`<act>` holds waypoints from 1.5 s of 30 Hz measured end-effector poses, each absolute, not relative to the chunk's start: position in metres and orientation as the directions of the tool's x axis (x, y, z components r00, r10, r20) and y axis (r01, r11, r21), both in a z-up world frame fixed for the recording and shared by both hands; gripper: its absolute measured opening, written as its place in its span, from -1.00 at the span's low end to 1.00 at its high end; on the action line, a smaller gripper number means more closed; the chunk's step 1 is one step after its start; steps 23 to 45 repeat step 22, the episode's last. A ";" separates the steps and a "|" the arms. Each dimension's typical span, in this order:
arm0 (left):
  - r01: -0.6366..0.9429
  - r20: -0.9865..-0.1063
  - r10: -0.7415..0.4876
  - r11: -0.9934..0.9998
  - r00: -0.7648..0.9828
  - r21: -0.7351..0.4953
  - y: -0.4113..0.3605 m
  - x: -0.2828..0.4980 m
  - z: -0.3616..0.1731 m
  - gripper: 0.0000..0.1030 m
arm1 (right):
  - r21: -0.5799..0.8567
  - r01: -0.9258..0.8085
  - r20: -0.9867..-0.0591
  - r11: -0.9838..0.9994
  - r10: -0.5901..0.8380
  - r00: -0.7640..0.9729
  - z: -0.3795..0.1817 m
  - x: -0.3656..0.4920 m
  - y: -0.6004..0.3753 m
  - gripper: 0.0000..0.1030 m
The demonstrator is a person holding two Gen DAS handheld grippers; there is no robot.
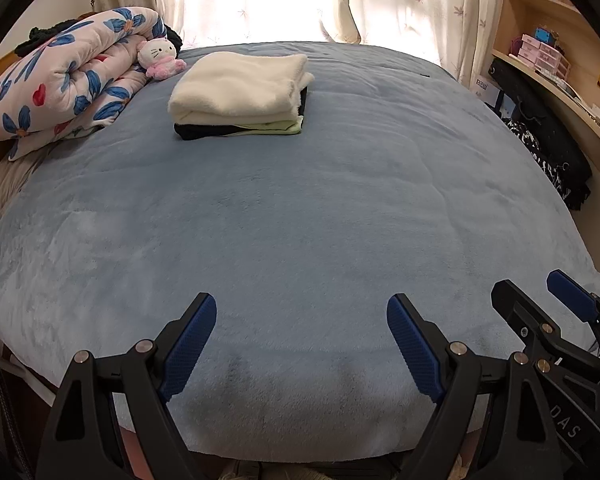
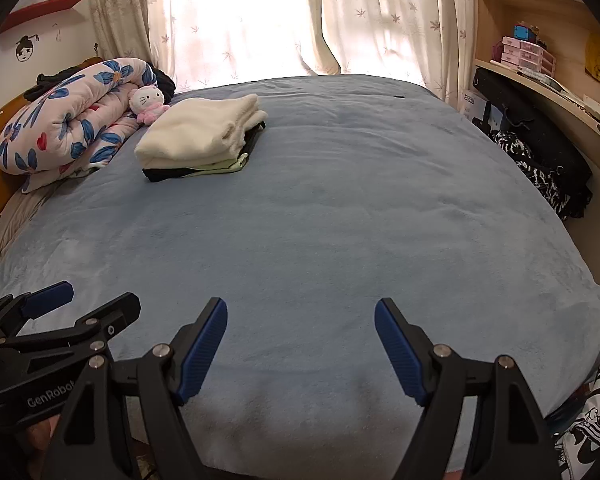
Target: Fold large clothes
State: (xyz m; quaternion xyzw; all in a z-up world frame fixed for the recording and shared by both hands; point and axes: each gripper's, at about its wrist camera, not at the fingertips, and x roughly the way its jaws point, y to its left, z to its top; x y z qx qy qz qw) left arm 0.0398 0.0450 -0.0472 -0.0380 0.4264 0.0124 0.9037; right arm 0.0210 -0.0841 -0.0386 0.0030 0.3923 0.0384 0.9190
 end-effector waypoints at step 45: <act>-0.036 -0.773 -0.019 0.998 0.635 -0.055 0.045 0.045 -0.048 0.67 | 0.043 -0.050 -0.724 0.998 0.065 0.687 -0.044 0.022 -0.089 0.49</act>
